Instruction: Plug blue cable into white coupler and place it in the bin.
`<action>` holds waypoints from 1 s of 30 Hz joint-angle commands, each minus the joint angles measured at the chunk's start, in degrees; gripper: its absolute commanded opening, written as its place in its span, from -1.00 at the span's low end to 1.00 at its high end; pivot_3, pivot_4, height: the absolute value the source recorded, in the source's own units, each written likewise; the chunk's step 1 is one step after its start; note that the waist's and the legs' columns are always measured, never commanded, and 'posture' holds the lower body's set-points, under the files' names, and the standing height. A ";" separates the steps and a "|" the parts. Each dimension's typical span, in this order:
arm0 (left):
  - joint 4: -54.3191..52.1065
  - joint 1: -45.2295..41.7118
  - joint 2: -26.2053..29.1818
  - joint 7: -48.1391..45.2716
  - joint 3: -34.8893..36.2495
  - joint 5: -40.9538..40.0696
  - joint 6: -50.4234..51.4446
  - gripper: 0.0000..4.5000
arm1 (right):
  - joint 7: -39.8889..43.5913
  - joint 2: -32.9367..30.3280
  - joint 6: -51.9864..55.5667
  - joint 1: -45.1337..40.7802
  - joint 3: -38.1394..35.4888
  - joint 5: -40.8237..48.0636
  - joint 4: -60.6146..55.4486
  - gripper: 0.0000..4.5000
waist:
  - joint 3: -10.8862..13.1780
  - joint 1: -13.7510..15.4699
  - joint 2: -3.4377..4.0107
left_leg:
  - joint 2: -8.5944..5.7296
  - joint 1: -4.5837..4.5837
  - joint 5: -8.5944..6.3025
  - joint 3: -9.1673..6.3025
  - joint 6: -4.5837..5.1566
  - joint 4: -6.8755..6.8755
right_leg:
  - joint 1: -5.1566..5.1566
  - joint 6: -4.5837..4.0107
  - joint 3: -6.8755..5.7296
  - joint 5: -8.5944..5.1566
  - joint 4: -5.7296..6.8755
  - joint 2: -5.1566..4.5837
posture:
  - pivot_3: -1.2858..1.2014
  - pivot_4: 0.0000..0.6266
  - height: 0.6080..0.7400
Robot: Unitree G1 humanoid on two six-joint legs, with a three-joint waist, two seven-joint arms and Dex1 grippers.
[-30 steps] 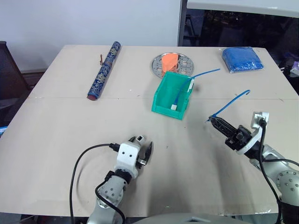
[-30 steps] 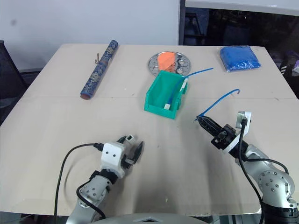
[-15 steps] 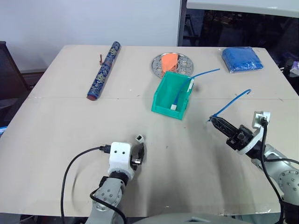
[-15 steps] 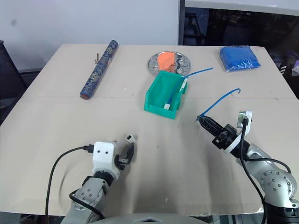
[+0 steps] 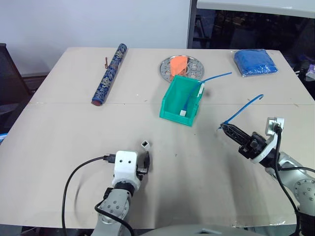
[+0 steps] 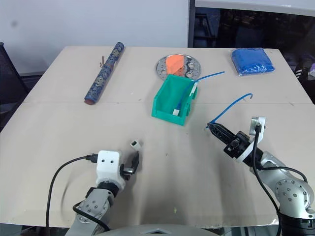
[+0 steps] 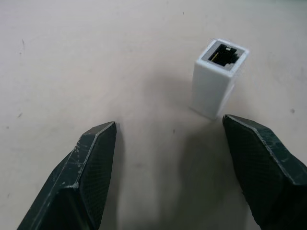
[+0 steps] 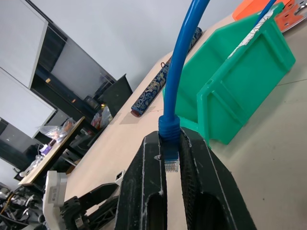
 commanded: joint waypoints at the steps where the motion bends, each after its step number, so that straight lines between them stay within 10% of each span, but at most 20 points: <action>1: -0.68 -0.49 0.29 0.05 1.71 -0.28 -2.13 0.62 | 0.65 0.16 -0.71 -0.92 -0.80 0.02 -0.56 -1.00 | 0.00 0.00 0.00 | 0.00 0.00 0.00 0.00 0.00 0.00 | 0.00 0.00 0.00 0.00 0.00 0.00 | 0.03 -0.52 1.00; 18: 0.04 4.09 6.55 -11.82 0.69 -7.05 -9.43 0.62 | 1.98 1.64 -1.49 -0.46 -0.56 -2.50 -0.55 -1.00 | 0.01 -0.05 0.01 | 0.00 -0.01 0.00 0.01 0.00 -0.01 | -0.02 -0.09 0.00 -0.05 -0.01 -0.01 | 0.03 -0.52 1.00; 30: 8.86 -6.91 0.86 -1.71 -4.50 1.15 -8.59 0.62 | 1.52 1.83 -1.58 0.12 -0.75 -2.82 -1.51 -1.00 | 0.00 0.00 0.01 | -0.01 0.00 0.00 0.00 0.00 0.00 | -0.01 0.12 0.00 0.08 0.01 0.00 | 0.03 -0.52 1.00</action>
